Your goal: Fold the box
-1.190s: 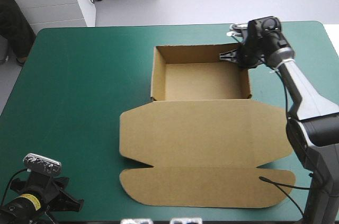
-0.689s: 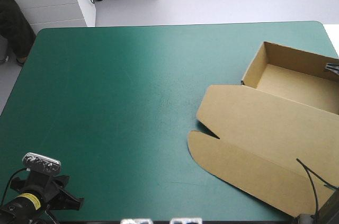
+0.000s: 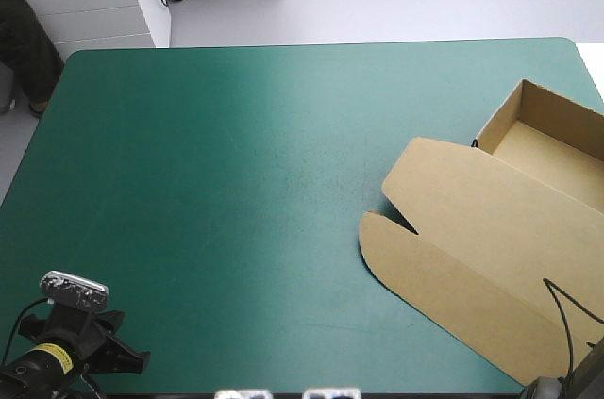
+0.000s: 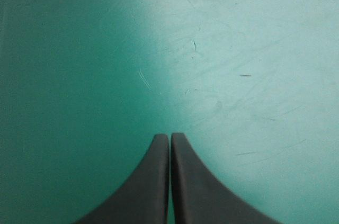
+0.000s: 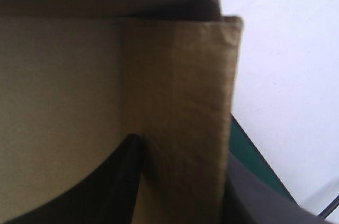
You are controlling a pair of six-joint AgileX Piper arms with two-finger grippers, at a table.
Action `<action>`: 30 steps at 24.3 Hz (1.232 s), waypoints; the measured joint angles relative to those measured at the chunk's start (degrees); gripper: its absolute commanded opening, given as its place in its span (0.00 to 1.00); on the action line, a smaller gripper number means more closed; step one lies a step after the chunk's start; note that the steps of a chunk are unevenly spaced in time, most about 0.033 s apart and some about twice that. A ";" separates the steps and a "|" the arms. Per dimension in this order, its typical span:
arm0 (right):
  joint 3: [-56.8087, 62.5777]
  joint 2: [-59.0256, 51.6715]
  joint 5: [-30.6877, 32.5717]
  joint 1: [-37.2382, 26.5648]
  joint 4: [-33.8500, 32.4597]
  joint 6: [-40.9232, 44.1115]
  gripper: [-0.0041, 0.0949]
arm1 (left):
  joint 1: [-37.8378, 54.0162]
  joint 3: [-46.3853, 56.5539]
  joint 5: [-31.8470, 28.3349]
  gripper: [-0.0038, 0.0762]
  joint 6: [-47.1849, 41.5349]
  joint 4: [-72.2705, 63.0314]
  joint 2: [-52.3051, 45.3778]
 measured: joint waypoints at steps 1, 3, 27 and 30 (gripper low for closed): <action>0.00 -0.05 0.00 0.00 0.06 0.00 0.42 | 0.00 0.00 0.00 0.04 0.00 0.00 0.00; 0.00 -0.47 0.00 0.00 0.35 0.00 0.42 | 0.00 0.00 0.00 0.04 0.00 -0.07 0.00; 28.17 -43.90 -1.53 12.76 16.58 -9.56 0.25 | 0.00 1.17 -0.57 0.04 3.02 -0.23 0.00; 35.19 -55.43 -2.04 21.83 16.64 -12.14 0.21 | 0.00 1.17 -0.54 0.04 3.06 -0.23 0.00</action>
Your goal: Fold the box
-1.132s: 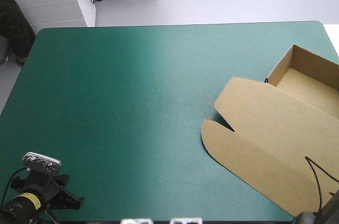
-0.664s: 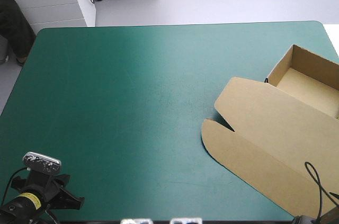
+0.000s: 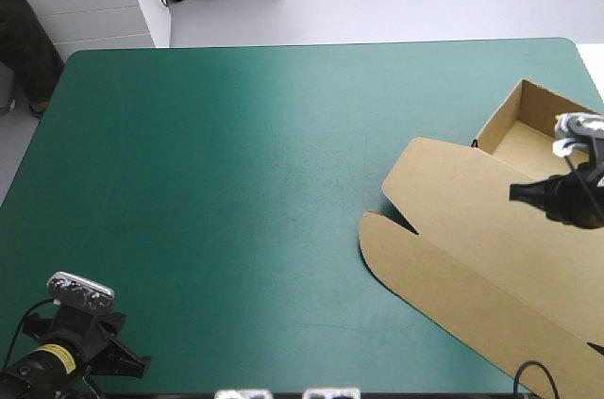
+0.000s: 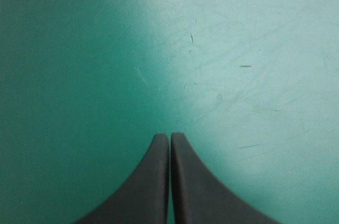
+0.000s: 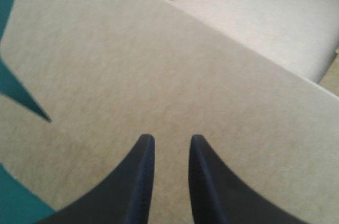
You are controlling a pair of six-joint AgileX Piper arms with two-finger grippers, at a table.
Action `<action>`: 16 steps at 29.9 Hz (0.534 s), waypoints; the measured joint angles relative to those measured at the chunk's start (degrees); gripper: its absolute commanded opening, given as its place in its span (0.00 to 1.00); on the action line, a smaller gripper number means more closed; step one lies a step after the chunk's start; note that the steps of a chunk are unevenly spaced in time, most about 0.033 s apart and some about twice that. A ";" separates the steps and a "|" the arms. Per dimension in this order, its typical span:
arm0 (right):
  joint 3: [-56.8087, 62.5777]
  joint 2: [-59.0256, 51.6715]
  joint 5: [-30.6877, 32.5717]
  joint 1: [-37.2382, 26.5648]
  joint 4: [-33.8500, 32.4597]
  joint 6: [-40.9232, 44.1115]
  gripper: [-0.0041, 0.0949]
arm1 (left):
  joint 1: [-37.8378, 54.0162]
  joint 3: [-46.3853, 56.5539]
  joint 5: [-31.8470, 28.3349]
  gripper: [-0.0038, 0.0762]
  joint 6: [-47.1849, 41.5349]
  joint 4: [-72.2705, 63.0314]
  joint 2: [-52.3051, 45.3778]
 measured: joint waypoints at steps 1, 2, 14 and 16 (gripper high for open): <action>1.48 -2.48 -0.35 1.86 0.00 -0.26 0.20 | 0.00 0.00 0.04 0.04 0.00 0.00 0.00; 2.98 -4.89 -0.62 3.58 0.12 -0.41 0.20 | 0.00 0.00 0.04 0.04 0.00 0.00 0.00; 21.41 -26.25 -4.48 11.42 0.76 -4.42 0.20 | 0.00 0.00 0.04 0.04 0.00 0.00 0.00; 24.82 -29.53 -6.03 11.47 1.87 -4.98 0.20 | 0.00 0.00 0.04 0.04 0.00 0.00 0.00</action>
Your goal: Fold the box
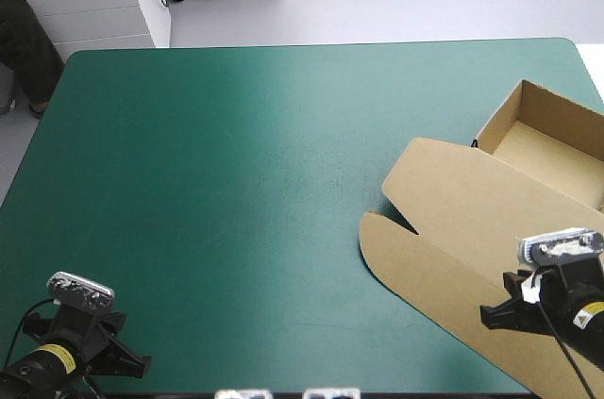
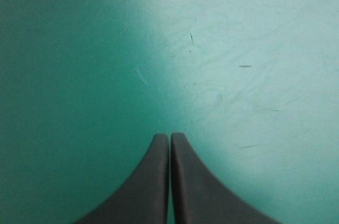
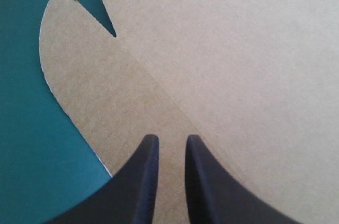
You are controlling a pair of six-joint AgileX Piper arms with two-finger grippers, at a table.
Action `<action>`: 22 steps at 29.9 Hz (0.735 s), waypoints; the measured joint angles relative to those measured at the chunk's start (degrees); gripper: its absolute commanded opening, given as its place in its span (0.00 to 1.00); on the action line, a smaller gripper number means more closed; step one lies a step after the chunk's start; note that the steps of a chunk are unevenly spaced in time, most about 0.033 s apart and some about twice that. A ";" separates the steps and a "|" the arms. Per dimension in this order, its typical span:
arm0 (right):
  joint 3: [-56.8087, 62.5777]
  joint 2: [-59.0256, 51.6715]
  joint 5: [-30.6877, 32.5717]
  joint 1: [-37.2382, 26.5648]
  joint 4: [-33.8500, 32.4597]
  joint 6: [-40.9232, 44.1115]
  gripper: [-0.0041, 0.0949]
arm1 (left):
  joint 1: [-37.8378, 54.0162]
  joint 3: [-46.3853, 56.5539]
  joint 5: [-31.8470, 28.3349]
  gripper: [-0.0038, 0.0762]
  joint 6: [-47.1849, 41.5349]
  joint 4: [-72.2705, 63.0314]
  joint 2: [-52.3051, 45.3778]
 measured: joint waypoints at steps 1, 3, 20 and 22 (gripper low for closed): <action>1.55 -1.22 -0.83 0.00 0.53 -0.38 0.20 | 0.00 0.00 0.00 0.04 0.00 0.00 0.00; 4.34 -3.92 -1.88 0.00 1.59 -1.09 0.20 | 0.00 0.00 0.00 0.04 0.00 0.00 0.00; 12.66 -8.85 -2.74 0.00 3.99 -2.96 0.20 | 0.00 0.00 0.00 0.04 0.00 0.00 0.00; 12.66 -8.85 -2.79 0.00 4.07 -2.96 0.20 | 0.00 0.00 0.00 0.04 0.00 0.00 0.00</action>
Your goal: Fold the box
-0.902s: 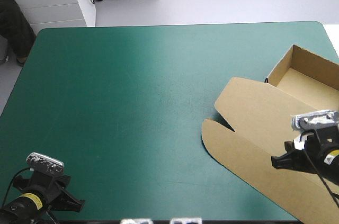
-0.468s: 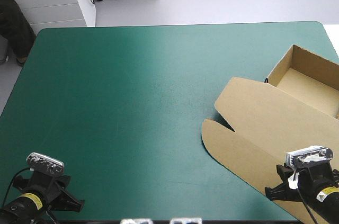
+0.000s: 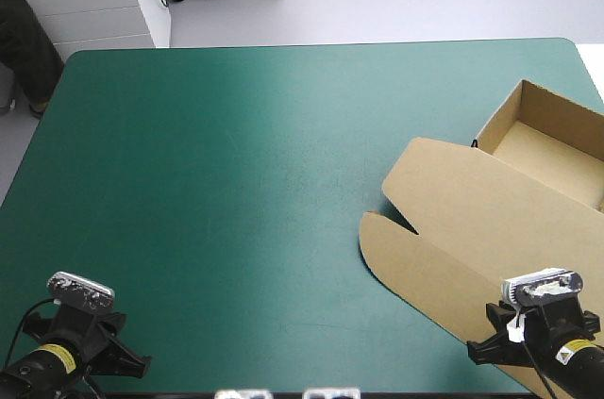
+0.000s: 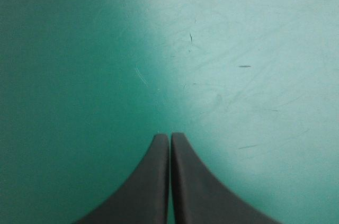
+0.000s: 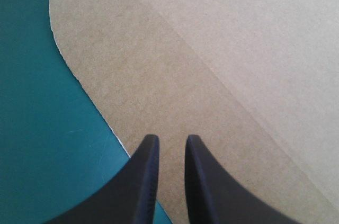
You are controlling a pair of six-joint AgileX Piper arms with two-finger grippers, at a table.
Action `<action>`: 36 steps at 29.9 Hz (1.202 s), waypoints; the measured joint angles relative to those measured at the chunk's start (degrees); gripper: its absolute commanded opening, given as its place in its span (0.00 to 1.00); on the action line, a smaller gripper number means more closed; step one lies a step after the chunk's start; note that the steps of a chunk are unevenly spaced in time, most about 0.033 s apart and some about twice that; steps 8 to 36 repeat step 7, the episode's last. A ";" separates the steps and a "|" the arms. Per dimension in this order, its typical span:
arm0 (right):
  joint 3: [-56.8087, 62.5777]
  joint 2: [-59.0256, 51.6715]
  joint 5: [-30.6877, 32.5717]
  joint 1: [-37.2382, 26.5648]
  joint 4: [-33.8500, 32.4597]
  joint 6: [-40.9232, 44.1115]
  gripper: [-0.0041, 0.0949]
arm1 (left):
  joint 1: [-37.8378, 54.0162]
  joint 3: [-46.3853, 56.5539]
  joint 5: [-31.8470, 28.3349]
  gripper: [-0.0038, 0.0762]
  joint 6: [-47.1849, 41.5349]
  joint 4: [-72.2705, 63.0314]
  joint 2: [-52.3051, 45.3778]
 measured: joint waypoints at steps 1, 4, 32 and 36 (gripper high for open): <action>0.00 0.00 0.00 0.00 0.00 0.00 0.20 | 0.00 0.00 0.00 0.04 0.00 0.00 0.00; 0.00 0.00 0.18 0.00 0.02 0.24 0.20 | 0.00 0.00 0.00 0.04 0.00 0.00 0.00; 0.00 0.00 0.96 0.00 0.56 2.08 0.20 | 0.00 0.00 0.00 0.04 0.00 0.00 0.00; 0.00 0.00 0.96 0.00 0.56 2.08 0.20 | 0.00 0.00 0.00 0.04 0.00 0.00 0.00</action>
